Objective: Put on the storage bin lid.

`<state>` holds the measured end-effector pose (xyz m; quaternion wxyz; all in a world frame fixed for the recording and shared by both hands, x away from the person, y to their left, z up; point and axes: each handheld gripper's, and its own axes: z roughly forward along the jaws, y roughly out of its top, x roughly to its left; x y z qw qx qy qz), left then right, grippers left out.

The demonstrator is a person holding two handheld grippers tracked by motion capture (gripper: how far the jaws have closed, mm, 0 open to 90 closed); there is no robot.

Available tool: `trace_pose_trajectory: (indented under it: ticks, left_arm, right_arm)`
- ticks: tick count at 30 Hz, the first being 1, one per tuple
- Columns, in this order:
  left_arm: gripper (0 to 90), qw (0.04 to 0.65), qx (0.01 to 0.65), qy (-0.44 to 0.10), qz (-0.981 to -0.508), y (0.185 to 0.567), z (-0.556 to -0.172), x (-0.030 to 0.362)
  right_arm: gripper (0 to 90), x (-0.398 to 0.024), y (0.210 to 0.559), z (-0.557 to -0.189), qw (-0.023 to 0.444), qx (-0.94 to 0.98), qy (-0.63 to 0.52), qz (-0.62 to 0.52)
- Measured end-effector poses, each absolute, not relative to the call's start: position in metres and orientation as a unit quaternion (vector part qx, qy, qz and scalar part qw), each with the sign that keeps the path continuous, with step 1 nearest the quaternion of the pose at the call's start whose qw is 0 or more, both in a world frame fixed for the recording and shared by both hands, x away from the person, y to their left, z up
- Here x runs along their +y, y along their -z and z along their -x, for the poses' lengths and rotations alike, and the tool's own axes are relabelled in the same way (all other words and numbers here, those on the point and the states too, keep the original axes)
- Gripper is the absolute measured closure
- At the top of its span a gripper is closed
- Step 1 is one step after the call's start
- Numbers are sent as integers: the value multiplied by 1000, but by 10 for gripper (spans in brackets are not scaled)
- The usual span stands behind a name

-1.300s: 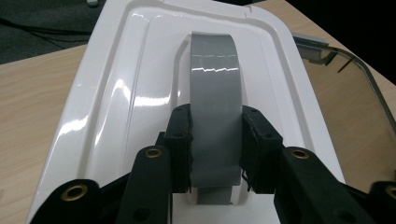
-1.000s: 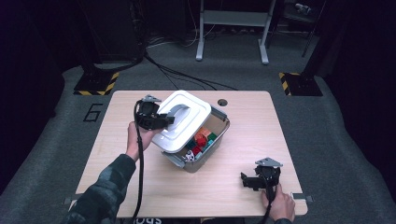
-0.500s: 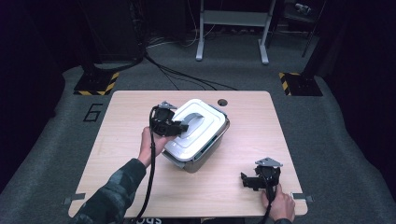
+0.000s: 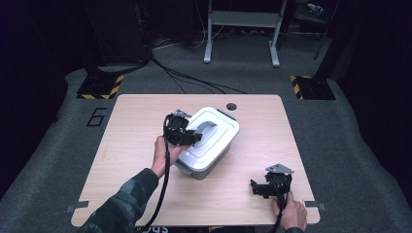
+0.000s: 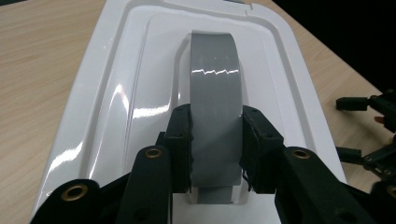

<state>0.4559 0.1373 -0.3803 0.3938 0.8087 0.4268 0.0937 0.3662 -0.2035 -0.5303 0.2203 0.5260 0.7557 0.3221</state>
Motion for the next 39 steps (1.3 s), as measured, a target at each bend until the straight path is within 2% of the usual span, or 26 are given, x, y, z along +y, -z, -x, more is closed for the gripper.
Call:
trace_pose_trajectory:
  ticks: [5, 10, 11, 12, 17, 20, 31, 39]
  left_arm:
    - [636, 383, 420, -112, -815, 377, -454, 136]
    - [470, 385, 411, -126, -817, 369, -452, 139]
    - [408, 386, 409, -129, -817, 367, -450, 140]
    - [408, 388, 407, -128, -817, 365, -450, 141]
    - [259, 394, 402, -137, -815, 356, -444, 155]
    - [207, 391, 405, -144, -814, 353, -441, 164]
    - [126, 386, 409, -169, -809, 344, -426, 210]
    - [96, 368, 412, -200, -809, 353, -410, 243]
  right_arm:
    - [0, -203, 530, -366, 221, 754, -323, -527]
    - [0, -204, 530, -366, 220, 756, -322, -526]
    - [0, -204, 530, -366, 220, 756, -322, -526]
    - [0, -204, 530, -366, 220, 756, -322, -526]
    - [0, -204, 530, -366, 220, 756, -322, -526]
    - [0, -204, 530, -366, 220, 756, -322, -526]
    - [0, -204, 530, -366, 220, 756, -322, -526]
    - [0, -204, 530, -366, 220, 756, -322, -526]
